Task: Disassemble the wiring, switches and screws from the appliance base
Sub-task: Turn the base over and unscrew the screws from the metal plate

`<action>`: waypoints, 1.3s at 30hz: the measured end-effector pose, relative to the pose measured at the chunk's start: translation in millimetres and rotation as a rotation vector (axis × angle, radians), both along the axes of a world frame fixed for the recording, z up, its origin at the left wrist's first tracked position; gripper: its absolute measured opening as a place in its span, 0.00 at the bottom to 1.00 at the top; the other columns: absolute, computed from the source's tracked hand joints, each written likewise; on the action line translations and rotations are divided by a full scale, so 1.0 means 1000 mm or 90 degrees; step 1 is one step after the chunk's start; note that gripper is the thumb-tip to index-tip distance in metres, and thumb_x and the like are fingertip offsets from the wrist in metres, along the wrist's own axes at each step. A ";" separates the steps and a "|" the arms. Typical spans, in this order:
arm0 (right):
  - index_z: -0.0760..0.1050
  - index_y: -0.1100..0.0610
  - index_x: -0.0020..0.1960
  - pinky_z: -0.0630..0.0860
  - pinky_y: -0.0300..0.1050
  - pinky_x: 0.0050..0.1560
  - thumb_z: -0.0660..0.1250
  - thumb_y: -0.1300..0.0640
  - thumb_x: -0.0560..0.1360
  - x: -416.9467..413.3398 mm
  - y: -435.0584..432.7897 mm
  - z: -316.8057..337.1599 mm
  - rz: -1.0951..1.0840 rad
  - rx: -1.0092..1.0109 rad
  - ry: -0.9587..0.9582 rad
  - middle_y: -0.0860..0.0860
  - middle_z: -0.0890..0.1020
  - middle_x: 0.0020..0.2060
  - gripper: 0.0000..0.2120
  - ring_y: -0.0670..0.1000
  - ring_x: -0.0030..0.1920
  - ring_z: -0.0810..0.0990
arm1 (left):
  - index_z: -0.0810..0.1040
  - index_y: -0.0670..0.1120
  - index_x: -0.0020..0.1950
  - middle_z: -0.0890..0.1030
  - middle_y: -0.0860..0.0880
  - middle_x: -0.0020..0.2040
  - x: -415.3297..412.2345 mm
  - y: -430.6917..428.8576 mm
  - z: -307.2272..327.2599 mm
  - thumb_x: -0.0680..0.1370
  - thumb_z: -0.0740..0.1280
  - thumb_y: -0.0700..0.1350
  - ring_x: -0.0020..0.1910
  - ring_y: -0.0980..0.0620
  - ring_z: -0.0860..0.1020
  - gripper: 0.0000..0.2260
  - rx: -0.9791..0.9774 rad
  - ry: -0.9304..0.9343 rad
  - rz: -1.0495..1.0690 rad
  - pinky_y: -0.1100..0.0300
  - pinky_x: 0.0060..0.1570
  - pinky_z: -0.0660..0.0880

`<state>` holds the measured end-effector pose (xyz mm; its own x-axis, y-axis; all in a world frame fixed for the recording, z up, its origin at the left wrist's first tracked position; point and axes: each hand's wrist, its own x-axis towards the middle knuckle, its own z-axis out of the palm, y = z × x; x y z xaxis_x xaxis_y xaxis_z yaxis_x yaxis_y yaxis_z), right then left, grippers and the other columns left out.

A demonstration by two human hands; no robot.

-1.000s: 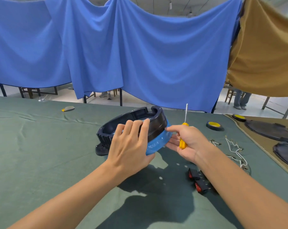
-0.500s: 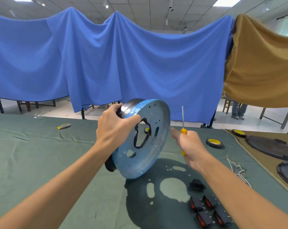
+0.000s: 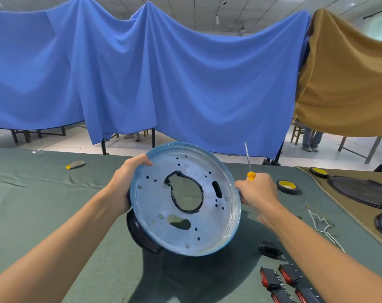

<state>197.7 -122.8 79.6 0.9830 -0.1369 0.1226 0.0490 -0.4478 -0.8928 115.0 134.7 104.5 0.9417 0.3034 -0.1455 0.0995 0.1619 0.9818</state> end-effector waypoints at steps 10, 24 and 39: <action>0.58 0.53 0.28 0.60 0.44 0.31 0.67 0.69 0.66 0.010 0.012 -0.015 0.034 -0.101 -0.001 0.51 0.64 0.26 0.21 0.53 0.32 0.62 | 0.79 0.41 0.49 0.82 0.44 0.32 -0.003 0.024 -0.040 0.74 0.64 0.42 0.26 0.47 0.79 0.08 0.036 0.101 0.035 0.58 0.24 0.75; 0.61 0.55 0.29 0.66 0.43 0.29 0.67 0.67 0.67 0.008 0.012 -0.003 0.108 -0.306 0.050 0.51 0.68 0.27 0.17 0.53 0.29 0.65 | 0.70 0.44 0.34 0.77 0.47 0.34 0.012 0.035 -0.050 0.76 0.59 0.61 0.34 0.45 0.76 0.22 0.727 0.204 0.106 0.58 0.35 0.69; 0.63 0.55 0.32 0.63 0.45 0.31 0.69 0.36 0.72 0.005 0.000 0.022 0.106 -0.437 -0.073 0.48 0.65 0.25 0.27 0.51 0.28 0.65 | 0.78 0.45 0.56 0.81 0.43 0.50 0.018 0.012 -0.037 0.82 0.59 0.46 0.48 0.43 0.77 0.10 0.895 0.100 -0.150 0.52 0.48 0.75</action>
<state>203.2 -123.0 101.9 0.9597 0.1591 0.2317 0.2426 -0.8851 -0.3972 133.1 146.2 67.6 0.9919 0.1223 0.0334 0.1077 -0.9520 0.2867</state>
